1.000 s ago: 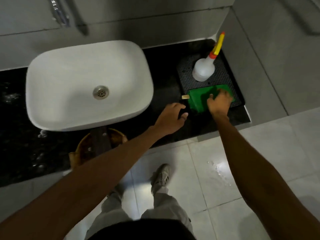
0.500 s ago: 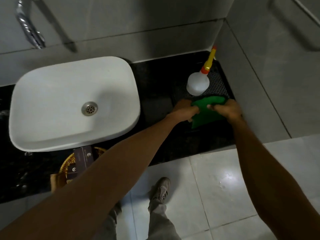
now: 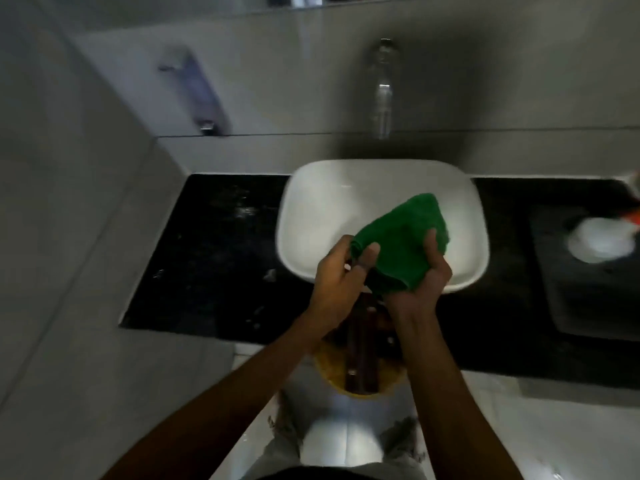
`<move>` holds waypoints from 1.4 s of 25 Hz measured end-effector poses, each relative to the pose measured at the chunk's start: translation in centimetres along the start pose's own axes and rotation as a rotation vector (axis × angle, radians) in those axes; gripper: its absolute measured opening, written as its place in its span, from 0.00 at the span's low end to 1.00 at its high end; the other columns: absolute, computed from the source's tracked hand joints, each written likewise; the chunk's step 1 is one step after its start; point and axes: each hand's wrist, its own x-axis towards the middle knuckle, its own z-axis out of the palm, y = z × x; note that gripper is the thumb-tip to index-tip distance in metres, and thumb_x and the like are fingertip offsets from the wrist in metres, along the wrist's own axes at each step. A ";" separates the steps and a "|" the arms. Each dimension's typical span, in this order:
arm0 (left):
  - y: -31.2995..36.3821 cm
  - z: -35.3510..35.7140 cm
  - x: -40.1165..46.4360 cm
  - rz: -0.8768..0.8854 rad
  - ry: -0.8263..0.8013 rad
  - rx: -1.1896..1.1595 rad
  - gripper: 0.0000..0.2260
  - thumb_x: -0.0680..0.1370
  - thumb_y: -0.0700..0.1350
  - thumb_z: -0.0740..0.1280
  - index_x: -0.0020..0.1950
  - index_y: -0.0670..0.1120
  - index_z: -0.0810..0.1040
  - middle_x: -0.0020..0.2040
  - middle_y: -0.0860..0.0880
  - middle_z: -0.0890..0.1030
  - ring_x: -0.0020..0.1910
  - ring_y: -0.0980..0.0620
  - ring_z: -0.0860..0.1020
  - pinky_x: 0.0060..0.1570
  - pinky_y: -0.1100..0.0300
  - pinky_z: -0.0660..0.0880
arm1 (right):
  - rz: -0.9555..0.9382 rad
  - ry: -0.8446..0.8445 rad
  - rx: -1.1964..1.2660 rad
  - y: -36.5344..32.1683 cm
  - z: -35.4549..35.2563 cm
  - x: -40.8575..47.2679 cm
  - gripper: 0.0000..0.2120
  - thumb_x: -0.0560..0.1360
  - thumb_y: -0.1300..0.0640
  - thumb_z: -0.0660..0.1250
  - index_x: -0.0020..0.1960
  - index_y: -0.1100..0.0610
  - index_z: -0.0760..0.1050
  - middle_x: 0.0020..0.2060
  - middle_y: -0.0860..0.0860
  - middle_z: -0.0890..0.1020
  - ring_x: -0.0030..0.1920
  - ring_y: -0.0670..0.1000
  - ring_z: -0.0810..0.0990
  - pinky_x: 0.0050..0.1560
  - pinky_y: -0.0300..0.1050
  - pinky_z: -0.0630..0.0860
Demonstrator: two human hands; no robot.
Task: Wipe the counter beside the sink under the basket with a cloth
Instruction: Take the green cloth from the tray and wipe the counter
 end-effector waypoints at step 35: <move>-23.9 -40.3 15.5 0.084 0.118 1.268 0.27 0.85 0.54 0.55 0.83 0.47 0.63 0.84 0.48 0.62 0.84 0.45 0.59 0.83 0.43 0.56 | -0.567 -0.576 -2.566 35.7 3.2 34.3 0.28 0.82 0.46 0.54 0.81 0.50 0.62 0.82 0.54 0.62 0.82 0.60 0.60 0.81 0.62 0.56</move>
